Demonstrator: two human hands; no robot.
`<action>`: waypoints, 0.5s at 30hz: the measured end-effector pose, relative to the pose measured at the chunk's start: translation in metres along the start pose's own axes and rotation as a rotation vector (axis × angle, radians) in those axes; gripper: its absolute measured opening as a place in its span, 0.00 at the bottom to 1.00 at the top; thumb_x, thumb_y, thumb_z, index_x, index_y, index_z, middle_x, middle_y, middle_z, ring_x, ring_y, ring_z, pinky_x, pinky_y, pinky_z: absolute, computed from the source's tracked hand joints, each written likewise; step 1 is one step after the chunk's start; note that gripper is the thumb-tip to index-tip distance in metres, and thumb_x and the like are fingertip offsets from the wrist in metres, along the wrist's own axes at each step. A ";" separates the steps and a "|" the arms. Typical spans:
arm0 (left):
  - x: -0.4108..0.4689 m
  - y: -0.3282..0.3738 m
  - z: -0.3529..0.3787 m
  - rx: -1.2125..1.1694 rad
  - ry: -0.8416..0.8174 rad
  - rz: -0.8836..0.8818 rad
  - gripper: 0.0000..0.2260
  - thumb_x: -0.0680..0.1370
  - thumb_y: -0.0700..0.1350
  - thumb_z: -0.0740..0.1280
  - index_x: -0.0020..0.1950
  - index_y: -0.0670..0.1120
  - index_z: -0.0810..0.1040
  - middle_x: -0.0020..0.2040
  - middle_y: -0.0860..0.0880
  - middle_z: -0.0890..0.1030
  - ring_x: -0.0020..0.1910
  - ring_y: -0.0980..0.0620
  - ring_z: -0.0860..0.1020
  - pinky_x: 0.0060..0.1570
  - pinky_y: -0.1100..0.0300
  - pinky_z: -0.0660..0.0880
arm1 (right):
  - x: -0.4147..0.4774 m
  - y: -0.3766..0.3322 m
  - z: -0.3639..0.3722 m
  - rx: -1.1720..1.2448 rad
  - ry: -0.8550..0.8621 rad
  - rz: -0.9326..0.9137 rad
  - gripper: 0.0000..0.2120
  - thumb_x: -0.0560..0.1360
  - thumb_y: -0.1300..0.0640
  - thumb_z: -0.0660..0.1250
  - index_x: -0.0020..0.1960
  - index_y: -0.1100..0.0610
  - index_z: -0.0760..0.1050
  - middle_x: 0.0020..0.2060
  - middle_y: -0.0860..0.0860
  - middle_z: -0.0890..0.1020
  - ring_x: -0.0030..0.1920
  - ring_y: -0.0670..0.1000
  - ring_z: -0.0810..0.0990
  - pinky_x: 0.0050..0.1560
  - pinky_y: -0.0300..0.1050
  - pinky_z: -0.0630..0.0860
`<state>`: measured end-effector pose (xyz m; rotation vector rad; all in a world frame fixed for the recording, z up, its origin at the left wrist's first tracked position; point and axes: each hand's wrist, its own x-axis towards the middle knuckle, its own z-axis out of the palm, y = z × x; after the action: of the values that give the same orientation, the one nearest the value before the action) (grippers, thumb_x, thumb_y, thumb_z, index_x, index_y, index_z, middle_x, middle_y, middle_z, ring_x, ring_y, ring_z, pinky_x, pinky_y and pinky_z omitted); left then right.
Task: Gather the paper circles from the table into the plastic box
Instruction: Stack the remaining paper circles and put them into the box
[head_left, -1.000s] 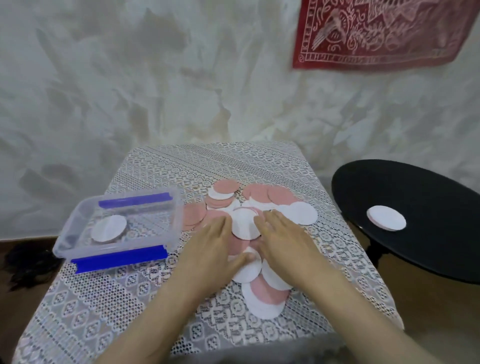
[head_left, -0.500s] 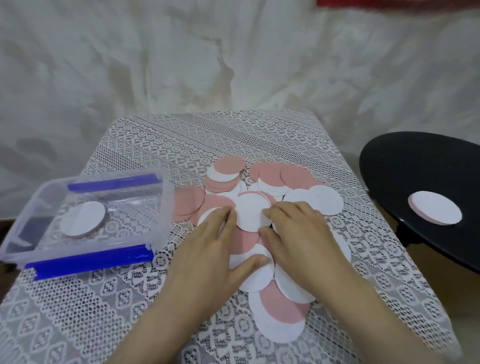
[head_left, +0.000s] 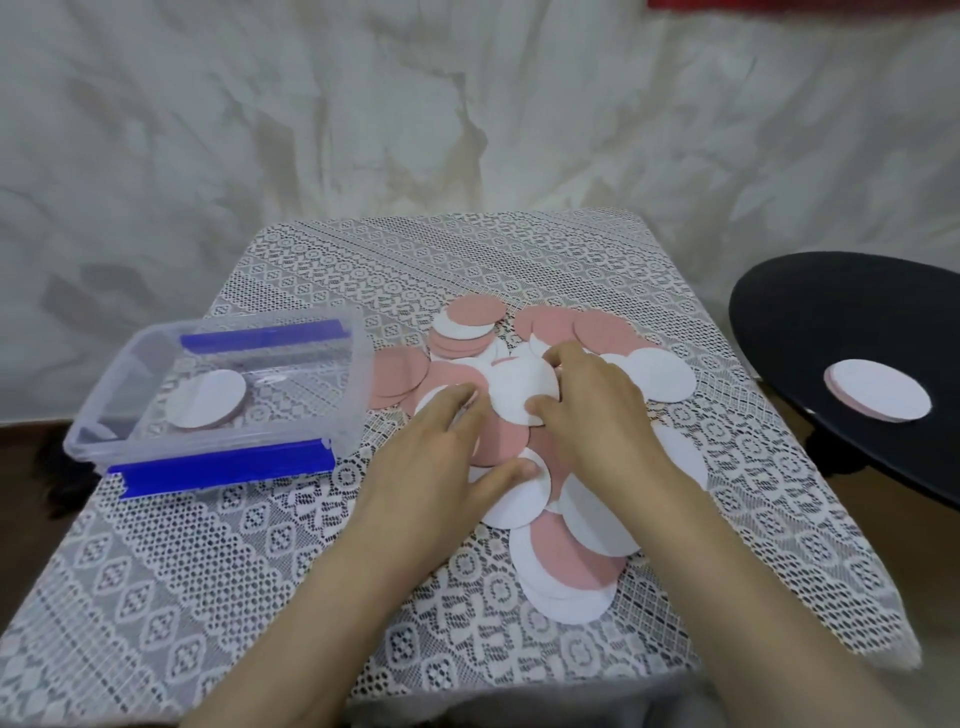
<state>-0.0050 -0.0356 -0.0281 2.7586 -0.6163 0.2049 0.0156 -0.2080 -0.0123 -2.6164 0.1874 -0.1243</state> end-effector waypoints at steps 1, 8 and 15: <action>0.000 0.000 0.000 -0.008 0.000 0.001 0.38 0.74 0.72 0.54 0.76 0.50 0.67 0.76 0.56 0.65 0.71 0.54 0.69 0.58 0.57 0.72 | 0.000 0.000 -0.001 -0.001 0.008 0.003 0.20 0.78 0.55 0.69 0.68 0.56 0.71 0.59 0.56 0.81 0.61 0.61 0.76 0.51 0.50 0.67; -0.017 -0.008 -0.005 -0.056 0.139 -0.002 0.19 0.82 0.55 0.63 0.70 0.49 0.75 0.65 0.55 0.78 0.57 0.50 0.79 0.46 0.53 0.78 | -0.020 0.007 -0.017 0.202 0.120 -0.044 0.09 0.83 0.56 0.62 0.45 0.57 0.73 0.35 0.50 0.77 0.43 0.60 0.76 0.42 0.52 0.69; -0.040 -0.009 -0.024 -0.210 0.174 -0.065 0.10 0.80 0.56 0.64 0.55 0.54 0.81 0.43 0.58 0.82 0.41 0.58 0.78 0.41 0.54 0.77 | -0.056 -0.001 -0.009 0.522 -0.128 -0.170 0.04 0.76 0.53 0.70 0.44 0.52 0.80 0.35 0.49 0.83 0.39 0.55 0.83 0.45 0.62 0.81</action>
<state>-0.0384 -0.0045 -0.0156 2.5218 -0.4724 0.3413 -0.0404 -0.2028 -0.0073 -2.1058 -0.1026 -0.0542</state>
